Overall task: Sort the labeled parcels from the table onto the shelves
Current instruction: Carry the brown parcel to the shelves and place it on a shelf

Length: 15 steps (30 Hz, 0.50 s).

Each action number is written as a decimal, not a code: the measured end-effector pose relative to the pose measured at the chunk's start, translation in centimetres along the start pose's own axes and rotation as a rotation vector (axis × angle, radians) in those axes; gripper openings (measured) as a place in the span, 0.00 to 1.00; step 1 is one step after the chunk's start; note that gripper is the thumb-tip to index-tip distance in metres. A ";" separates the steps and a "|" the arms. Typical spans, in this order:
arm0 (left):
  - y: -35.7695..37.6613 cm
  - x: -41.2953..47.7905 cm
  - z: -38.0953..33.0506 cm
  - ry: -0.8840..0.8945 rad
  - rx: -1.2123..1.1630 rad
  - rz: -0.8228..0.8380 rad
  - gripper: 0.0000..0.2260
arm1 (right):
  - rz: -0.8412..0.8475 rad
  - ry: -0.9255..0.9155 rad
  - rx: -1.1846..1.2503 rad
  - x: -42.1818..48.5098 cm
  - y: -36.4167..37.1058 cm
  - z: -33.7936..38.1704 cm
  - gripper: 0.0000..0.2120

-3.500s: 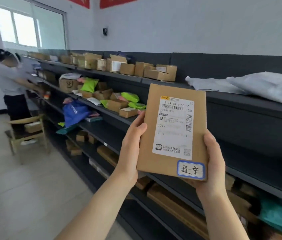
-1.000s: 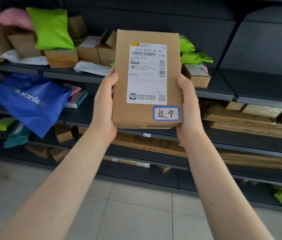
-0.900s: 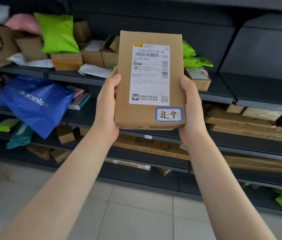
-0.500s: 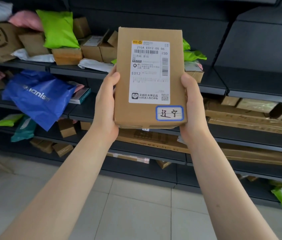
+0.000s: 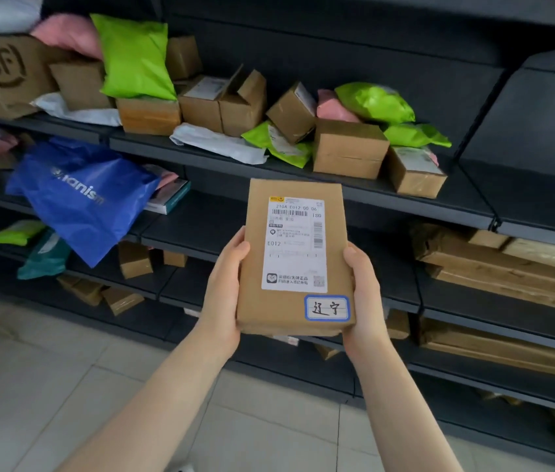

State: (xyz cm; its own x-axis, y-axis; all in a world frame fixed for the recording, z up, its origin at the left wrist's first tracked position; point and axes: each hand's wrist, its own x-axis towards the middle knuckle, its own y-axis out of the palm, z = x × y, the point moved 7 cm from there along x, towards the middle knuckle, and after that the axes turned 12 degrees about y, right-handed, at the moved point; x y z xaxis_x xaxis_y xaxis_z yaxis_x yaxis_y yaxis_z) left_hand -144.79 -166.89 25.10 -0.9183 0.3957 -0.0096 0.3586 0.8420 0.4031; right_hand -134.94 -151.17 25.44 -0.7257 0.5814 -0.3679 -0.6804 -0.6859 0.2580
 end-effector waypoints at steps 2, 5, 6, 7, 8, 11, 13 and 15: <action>-2.7 1.9 2.1 -0.093 0.020 -0.078 0.20 | -0.035 0.092 0.019 2.6 1.3 -3.0 0.25; -6.8 6.0 4.7 -0.232 0.053 -0.152 0.24 | -0.083 0.182 0.048 6.9 4.0 -6.1 0.19; -8.0 7.7 5.2 -0.257 0.069 -0.158 0.22 | -0.103 0.197 0.064 8.5 5.1 -6.8 0.17; -9.3 9.6 5.7 -0.275 0.086 -0.158 0.20 | -0.128 0.211 0.081 10.1 6.2 -7.4 0.16; -10.7 11.9 6.3 -0.296 0.101 -0.153 0.18 | -0.154 0.231 0.092 12.1 7.6 -8.2 0.16; -13.5 17.4 6.8 -0.342 0.149 -0.128 0.18 | -0.198 0.311 0.143 17.3 11.3 -9.9 0.19; -15.2 21.3 6.9 -0.344 0.204 -0.082 0.18 | -0.236 0.363 0.176 21.1 13.6 -11.0 0.20; -16.3 24.8 7.0 -0.350 0.265 -0.038 0.11 | -0.271 0.386 0.184 24.6 15.5 -11.7 0.20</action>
State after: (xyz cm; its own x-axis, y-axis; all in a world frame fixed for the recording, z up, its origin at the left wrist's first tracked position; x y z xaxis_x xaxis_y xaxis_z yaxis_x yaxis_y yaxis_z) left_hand -172.22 -168.21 11.85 -0.8359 0.4246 -0.3479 0.3982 0.9052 0.1481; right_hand -162.12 -152.57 9.92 -0.4535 0.5002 -0.7376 -0.8710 -0.4243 0.2477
